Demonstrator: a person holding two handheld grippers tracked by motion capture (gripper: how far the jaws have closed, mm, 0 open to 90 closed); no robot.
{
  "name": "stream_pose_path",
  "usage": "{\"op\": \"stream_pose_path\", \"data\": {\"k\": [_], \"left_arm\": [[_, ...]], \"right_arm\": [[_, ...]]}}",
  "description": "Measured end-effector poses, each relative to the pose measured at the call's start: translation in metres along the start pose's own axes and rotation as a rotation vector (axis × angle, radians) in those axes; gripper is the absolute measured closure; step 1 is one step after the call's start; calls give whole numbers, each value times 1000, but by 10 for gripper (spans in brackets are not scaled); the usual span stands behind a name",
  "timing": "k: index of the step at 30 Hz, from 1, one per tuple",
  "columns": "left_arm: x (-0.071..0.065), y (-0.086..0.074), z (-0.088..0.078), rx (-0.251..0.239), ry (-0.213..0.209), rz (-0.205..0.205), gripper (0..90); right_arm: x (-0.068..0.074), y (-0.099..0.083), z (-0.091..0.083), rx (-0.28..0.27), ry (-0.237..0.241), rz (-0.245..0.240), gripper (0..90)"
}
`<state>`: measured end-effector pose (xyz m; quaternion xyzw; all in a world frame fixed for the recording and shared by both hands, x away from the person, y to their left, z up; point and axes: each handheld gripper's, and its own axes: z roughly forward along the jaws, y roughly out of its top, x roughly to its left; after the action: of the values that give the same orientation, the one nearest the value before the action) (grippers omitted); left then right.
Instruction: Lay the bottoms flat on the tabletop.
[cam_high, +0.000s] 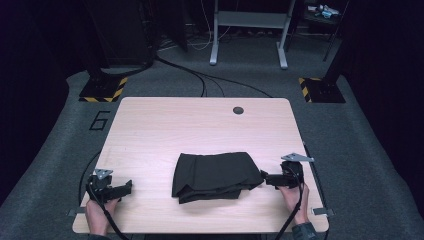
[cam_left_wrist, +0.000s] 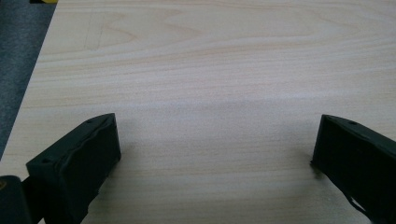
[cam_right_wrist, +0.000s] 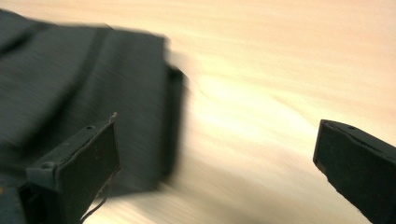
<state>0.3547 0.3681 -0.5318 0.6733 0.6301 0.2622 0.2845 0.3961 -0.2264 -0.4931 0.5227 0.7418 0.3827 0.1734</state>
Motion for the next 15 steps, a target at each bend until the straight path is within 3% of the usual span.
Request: {"op": "stream_pose_path", "data": {"k": [5, 9, 12, 15], "left_arm": [[-3, 1, -8, -39, -58, -1, 2], [-12, 6, -18, -80, -121, 19, 2], [-25, 14, -26, -109, -168, 47, 2], [-40, 23, -33, -125, -218, 86, 1]], "right_arm": [[-25, -22, 6, 32, -45, 41, 0], [-30, -28, 10, 45, -56, 56, 0], [-28, -27, 12, 53, -77, 26, 0], [-23, -27, 16, 65, -119, -35, 0]]}}
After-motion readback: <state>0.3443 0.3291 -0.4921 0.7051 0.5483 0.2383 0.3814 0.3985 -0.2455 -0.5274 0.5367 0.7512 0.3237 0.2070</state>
